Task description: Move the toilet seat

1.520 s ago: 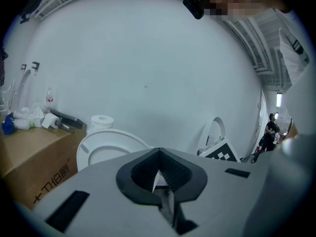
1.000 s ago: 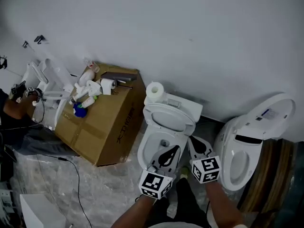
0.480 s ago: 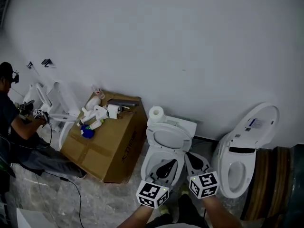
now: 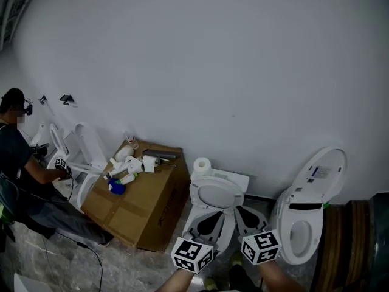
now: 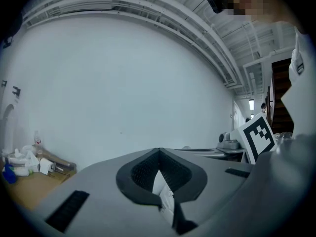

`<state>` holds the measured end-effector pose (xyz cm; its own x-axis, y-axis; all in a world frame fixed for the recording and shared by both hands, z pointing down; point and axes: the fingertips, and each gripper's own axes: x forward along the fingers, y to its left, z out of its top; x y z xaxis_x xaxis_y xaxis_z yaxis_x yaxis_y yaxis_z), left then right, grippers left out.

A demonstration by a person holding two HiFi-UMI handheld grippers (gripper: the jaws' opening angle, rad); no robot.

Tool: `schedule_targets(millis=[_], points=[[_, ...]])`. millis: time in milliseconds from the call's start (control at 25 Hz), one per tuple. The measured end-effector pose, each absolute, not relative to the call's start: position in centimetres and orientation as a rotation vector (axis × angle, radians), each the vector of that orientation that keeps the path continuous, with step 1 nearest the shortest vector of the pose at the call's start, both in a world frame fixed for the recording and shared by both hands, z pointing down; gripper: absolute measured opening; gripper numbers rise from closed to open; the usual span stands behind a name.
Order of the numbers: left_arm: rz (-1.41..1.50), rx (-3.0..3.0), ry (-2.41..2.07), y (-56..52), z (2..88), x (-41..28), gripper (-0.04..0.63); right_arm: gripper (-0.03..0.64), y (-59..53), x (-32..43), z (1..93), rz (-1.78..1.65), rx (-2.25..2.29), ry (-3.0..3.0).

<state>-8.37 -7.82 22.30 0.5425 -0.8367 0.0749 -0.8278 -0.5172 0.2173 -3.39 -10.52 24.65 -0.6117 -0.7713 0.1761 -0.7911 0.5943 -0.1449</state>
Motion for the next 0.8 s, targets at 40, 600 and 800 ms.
schedule_targets(millis=[40, 600, 800], points=[[-0.059, 2.561, -1.399, -7.5, 21.9, -8.4, 0.009, 0.017, -10.2, -3.5, 24.2, 0.312, 1.34, -2.722], [-0.101, 2.627, -1.413, -5.2, 18.4, -9.2, 0.009, 0.015, -8.1, -4.9, 21.1, 0.235, 1.354, -2.729], [-0.109, 2.621, -1.428, -4.7, 18.3, -9.8, 0.009, 0.015, -7.5, -5.4, 21.0, 0.215, 1.345, -2.729]])
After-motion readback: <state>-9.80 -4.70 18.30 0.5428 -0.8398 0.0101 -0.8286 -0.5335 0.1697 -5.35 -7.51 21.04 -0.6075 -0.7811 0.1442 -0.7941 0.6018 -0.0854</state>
